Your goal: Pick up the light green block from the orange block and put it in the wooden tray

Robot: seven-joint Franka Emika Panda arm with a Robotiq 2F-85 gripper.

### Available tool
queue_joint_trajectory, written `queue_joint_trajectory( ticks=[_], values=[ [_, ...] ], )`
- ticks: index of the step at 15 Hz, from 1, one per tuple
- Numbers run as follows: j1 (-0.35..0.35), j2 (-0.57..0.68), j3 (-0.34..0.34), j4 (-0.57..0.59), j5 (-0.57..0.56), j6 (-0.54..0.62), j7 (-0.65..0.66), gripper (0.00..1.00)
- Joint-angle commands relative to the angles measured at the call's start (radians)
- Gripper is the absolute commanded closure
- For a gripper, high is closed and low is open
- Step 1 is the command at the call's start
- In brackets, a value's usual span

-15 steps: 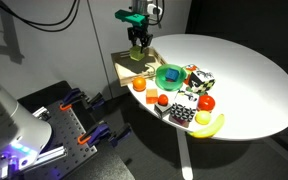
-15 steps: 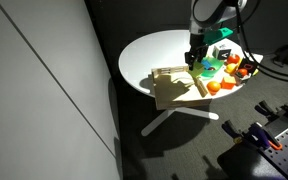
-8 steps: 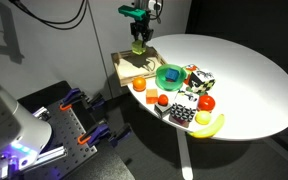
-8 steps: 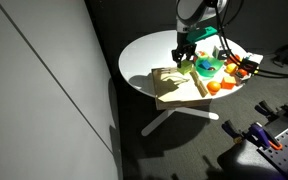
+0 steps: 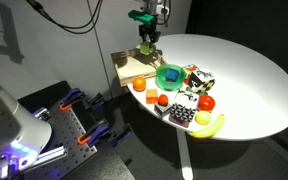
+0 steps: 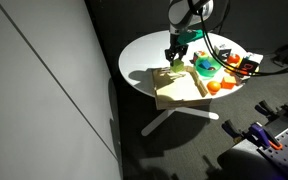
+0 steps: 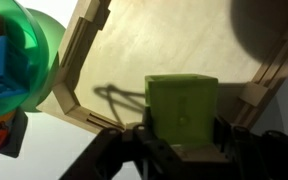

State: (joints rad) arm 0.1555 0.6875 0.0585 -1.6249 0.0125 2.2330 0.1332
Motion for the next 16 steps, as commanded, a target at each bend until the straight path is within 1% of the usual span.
queue_joint_trajectory(
  ticks=[1, 2, 3, 4, 5, 9, 16],
  values=[
    [-0.009, 0.062, 0.001, 0.09, 0.007, -0.036, -0.011, 0.19],
    [-0.01, 0.071, 0.0, 0.096, 0.005, -0.038, -0.013, 0.18],
    [-0.011, 0.077, -0.002, 0.1, 0.004, -0.038, -0.014, 0.12],
    [-0.013, 0.08, -0.003, 0.099, 0.003, -0.039, -0.016, 0.04],
    [-0.017, 0.077, -0.005, 0.092, 0.004, -0.039, -0.019, 0.0],
    [-0.046, 0.048, -0.009, 0.051, 0.012, -0.047, -0.04, 0.0],
    [-0.142, -0.073, 0.016, -0.05, 0.063, -0.105, -0.172, 0.0]
  ],
)
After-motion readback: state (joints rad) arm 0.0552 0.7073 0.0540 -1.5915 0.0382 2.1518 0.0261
